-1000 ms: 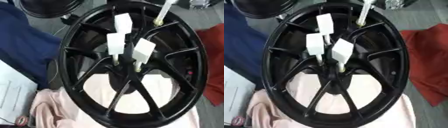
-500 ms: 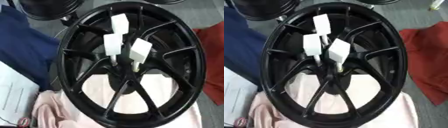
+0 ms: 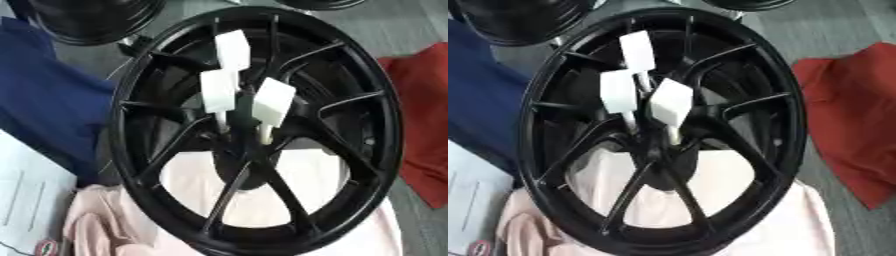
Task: Pull the pin out of the wheel hub.
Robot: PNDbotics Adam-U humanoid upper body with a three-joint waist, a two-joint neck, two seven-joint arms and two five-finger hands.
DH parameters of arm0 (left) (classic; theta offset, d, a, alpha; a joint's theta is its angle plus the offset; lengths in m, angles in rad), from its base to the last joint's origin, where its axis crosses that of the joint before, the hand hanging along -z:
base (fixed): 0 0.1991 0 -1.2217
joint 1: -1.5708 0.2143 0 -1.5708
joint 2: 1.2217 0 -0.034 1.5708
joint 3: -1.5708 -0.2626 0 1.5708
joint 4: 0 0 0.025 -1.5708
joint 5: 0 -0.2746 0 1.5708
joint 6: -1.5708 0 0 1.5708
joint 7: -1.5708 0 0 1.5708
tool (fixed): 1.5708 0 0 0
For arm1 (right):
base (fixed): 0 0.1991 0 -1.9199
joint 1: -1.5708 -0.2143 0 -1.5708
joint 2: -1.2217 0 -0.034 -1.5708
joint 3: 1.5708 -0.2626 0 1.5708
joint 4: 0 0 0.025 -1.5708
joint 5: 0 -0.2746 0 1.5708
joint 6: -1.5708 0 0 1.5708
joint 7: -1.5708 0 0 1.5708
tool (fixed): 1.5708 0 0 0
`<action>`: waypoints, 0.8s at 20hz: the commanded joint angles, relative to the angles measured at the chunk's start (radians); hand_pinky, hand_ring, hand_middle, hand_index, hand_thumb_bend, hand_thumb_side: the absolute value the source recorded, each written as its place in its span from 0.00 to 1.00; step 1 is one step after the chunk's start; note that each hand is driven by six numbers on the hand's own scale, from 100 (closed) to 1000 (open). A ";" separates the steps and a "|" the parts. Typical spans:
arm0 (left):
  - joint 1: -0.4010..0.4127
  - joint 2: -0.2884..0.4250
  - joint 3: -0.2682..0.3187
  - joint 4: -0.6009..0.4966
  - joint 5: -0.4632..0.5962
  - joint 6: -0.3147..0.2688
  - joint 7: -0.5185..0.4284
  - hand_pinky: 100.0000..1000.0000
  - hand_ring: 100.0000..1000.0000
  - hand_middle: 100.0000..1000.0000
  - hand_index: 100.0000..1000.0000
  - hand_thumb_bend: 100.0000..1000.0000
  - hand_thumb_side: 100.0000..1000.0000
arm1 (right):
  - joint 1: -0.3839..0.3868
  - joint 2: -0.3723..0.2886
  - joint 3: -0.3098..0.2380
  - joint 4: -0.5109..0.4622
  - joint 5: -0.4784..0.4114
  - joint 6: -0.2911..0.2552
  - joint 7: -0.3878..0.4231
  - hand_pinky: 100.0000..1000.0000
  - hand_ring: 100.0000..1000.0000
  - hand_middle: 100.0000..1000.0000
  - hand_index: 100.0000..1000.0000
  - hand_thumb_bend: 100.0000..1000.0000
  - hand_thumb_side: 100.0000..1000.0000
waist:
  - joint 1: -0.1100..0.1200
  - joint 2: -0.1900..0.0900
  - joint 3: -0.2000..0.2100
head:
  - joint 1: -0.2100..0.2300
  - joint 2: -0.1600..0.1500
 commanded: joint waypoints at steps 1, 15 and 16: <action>-0.001 0.029 0.013 -0.019 -0.007 -0.001 0.003 0.69 0.68 0.59 0.70 0.63 0.43 | -0.008 -0.029 -0.021 -0.017 0.008 -0.001 -0.010 0.82 0.87 0.86 0.86 0.40 0.48 | -0.005 -0.026 0.001 | 0.000 -0.002; -0.019 0.027 0.002 -0.025 -0.005 0.001 -0.006 0.68 0.68 0.59 0.70 0.63 0.43 | -0.154 0.050 0.124 -0.338 -0.189 0.020 0.006 0.74 0.70 0.65 0.70 0.13 0.43 | -0.013 -0.028 0.024 | -0.018 -0.005; -0.020 0.026 0.001 -0.026 -0.004 0.001 -0.007 0.68 0.68 0.59 0.70 0.63 0.43 | -0.171 0.063 0.142 -0.352 -0.202 0.036 0.014 0.74 0.70 0.65 0.70 0.12 0.44 | -0.013 -0.028 0.026 | -0.019 -0.004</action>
